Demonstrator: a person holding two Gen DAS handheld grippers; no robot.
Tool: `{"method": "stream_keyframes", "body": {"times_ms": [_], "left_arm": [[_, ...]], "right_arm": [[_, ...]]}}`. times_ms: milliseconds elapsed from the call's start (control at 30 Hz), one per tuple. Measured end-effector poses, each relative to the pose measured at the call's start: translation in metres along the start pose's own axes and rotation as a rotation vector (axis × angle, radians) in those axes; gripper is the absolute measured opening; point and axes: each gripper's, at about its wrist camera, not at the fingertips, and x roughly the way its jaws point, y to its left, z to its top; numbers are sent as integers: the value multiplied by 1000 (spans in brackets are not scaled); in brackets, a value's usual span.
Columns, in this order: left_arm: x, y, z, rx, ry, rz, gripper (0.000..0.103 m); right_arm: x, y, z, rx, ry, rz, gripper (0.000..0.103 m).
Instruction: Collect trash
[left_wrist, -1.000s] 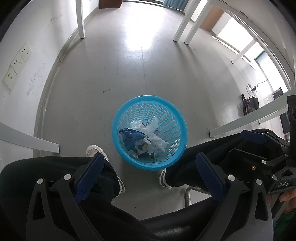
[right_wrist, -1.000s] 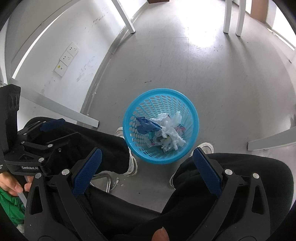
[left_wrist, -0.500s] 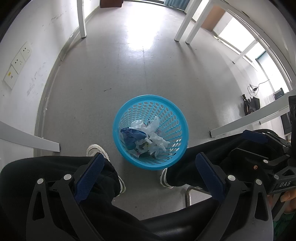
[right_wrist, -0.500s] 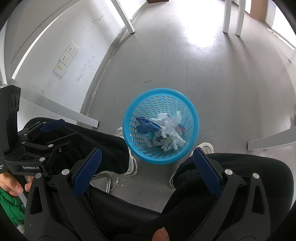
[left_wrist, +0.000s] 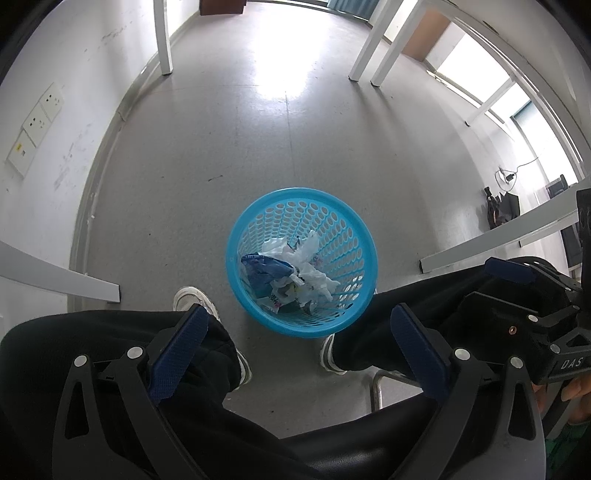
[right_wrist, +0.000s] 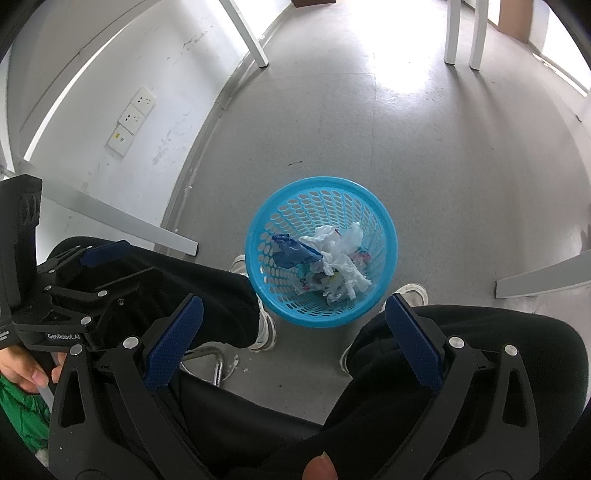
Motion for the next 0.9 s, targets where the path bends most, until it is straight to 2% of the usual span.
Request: {"method": "stream_keyframes", "body": {"times_ms": [900], "left_arm": [[2,2,-1,-7,5,7,97]], "right_arm": [[1,2,0,-7,4,-1,94]]}}
